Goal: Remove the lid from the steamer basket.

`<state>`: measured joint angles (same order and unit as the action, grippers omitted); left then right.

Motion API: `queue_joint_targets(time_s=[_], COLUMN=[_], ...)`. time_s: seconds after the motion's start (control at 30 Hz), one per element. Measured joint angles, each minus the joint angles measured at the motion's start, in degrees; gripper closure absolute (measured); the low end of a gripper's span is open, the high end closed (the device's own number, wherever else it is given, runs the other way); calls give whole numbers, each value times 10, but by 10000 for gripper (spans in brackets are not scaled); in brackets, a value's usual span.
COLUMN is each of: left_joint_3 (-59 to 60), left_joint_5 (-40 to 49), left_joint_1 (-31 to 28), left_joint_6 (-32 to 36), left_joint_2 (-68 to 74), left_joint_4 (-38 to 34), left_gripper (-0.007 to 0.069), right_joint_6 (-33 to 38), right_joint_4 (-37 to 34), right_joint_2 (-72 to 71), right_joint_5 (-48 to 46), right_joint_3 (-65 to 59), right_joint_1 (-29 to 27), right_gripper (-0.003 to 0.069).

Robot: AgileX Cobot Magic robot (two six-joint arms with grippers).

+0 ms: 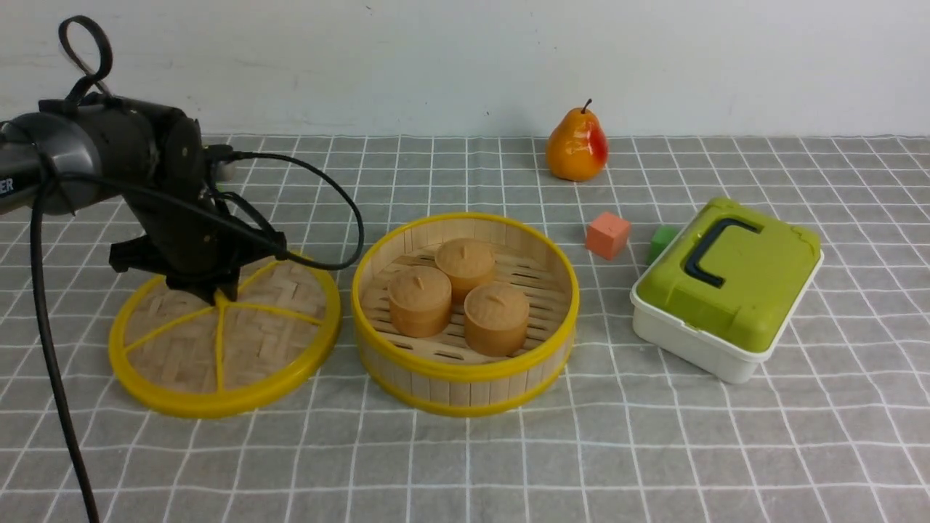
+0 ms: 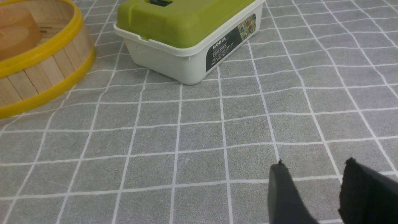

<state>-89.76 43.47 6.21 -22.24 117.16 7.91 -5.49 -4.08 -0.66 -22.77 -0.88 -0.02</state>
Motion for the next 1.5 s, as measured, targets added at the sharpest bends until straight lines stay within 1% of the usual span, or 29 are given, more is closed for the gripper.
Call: queue_joint_targets(time_s=[0.13, 0.2, 0.3, 0.37, 0.4, 0.43, 0.47, 0.53, 0.67, 0.73, 0.77, 0.8, 0.83, 0.9, 0.93, 0.97, 1.07, 1.17, 1.2, 1.27, 1.33, 1.37, 1.4, 1.43, 1.47, 1.5], left_joint_3=[-1, 0, 2, 3, 3, 3, 3, 3, 3, 5, 17, 19, 46, 97, 103, 158, 285, 417, 426, 523, 567, 601, 605, 626, 628, 640], left_joint_5=[-4, -5, -5, -5, -5, -8, -9, -12, -26, -35, -47, -49, -63, -82, -85, -105, -160, -217, -221, -251, -253, -240, -237, -209, -206, -175], left_joint_1=[0, 0, 0, 0, 0, 0, 0, 0, 0, 0, 0, 0, 0, 0, 0, 0, 0, 0, 0, 0, 0, 0, 0, 0, 0, 0], left_joint_6=[-11, -16, -18, -16, -15, -11, -8, 4, 37, 59, 81, 83, 107, 131, 133, 146, 170, 208, 208, 245, 258, 263, 264, 267, 267, 269], left_joint_2=[-1, -8, -36, -70, -74, -114, -137, -207, -330, -389, -428, -441, -492, -557, -557, -610, -720, -833, -842, -945, -983, -1027, -1031, -1053, -1057, -1065], left_joint_4=[0, 0, -1, -2, -2, -4, -7, -18, -59, -83, -99, -102, -122, -143, -145, -159, -186, -205, -206, -210, -211, -212, -213, -214, -215, -215], left_gripper=[498, 435, 304, 249, 249, 223, 223, 237, 324, 389, 441, 449, 508, 576, 582, 628, 637, 637, 637, 637, 637, 637, 637, 637, 637, 637], right_joint_6=[0, 0, 0, 0, 0, 0, 0, 0, 0, 0, 0, 0, 0, 0, 0, 0, 0, 0, 0, 0, 0, 0, 0, 0, 0, 0], right_joint_4=[0, 0, 0, 0, 0, 0, 0, 0, 0, 0, 0, 0, 0, 0, 0, 0, 0, 0, 0, 0, 0, 0, 0, 0, 0, 0], right_joint_2=[0, 0, 0, 0, 0, 0, 0, 0, 0, 0, 0, 0, 0, 0, 0, 0, 0, 0, 0, 0, 0, 0, 0, 0, 0, 0], right_joint_5=[0, 0, 0, 0, 0, 0, 0, 0, 0, 0, 0, 0, 0, 0, 0, 0, 0, 0, 0, 0, 0, 0, 0, 0, 0, 0], right_joint_3=[0, 0, 0, 0, 0, 0, 0, 0, 0, 0, 0, 0, 0, 0, 0, 0, 0, 0, 0, 0, 0, 0, 0, 0, 0, 0], right_joint_1=[0, 0, 0, 0, 0, 0, 0, 0, 0, 0, 0, 0, 0, 0, 0, 0, 0, 0, 0, 0, 0, 0, 0, 0, 0, 0], right_gripper=[417, 417, 417, 417, 417, 417, 417, 417, 417, 417, 417, 417, 417, 417, 417, 417, 417, 417, 417, 417, 417, 417, 417, 417, 417, 417])
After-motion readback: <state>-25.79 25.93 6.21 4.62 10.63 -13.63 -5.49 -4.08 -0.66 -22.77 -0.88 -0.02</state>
